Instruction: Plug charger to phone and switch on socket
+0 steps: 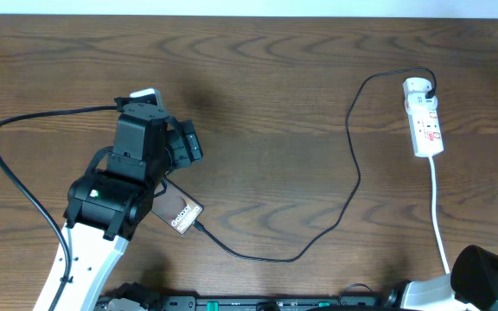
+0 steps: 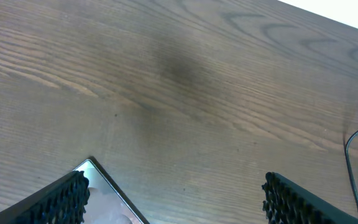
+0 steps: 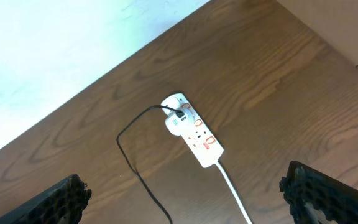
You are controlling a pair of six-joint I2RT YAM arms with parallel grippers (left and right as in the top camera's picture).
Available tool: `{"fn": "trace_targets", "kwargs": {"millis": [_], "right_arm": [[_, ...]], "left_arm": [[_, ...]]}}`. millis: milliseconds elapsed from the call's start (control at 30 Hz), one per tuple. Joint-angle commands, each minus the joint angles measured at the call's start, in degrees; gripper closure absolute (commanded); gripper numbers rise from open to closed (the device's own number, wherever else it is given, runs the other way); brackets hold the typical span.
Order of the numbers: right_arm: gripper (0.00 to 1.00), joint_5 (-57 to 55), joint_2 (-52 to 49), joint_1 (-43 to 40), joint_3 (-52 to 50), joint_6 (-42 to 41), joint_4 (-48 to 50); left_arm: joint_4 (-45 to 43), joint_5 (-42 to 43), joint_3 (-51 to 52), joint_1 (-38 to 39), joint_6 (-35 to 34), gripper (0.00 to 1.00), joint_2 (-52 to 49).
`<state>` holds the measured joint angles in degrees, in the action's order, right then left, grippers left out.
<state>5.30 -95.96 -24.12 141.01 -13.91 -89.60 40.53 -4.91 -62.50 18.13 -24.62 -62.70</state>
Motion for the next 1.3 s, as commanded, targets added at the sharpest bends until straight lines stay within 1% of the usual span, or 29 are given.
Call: {"fn": "trace_targets", "kwargs": {"millis": [0,500,600,767,833,900,1000,1100,1267], "right_arm": [[0.01,-0.7,0.4,0.3,0.5,-0.8,-0.2],[0.01,-0.7,0.4,0.3,0.5,-0.8,-0.2],[0.01,-0.7,0.4,0.3,0.5,-0.8,-0.2],[0.01,-0.7,0.4,0.3,0.5,-0.8,-0.2],[0.01,-0.7,0.4,0.3,0.5,-0.8,-0.2],[0.01,-0.7,0.4,0.3,0.5,-0.8,-0.2],[0.01,-0.7,0.4,0.3,0.5,-0.8,-0.2],[0.01,-0.7,0.4,0.3,0.5,-0.8,-0.2],[0.01,-0.7,0.4,0.3,0.5,-0.8,-0.2]], "left_arm": [[0.2,-1.2,-1.3,0.1,-0.1,0.12,-0.2],[0.6,-1.2,-1.3,0.1,0.1,0.12,-0.2],[5.5,-2.1,-1.3,0.1,2.9,0.12,-0.2],[16.8,-2.1,0.1,0.1,3.1,0.12,1.6],[17.6,-1.8,2.1,0.1,2.9,0.12,4.3],[15.7,-1.8,4.8,0.1,2.9,0.12,8.1],[8.1,-1.0,10.2,0.1,2.9,0.12,15.2],[-2.2,-0.7,17.3,-0.7,2.9,0.12,23.4],[-23.4,-0.7,30.9,-4.6,2.9,0.12,35.8]]}}
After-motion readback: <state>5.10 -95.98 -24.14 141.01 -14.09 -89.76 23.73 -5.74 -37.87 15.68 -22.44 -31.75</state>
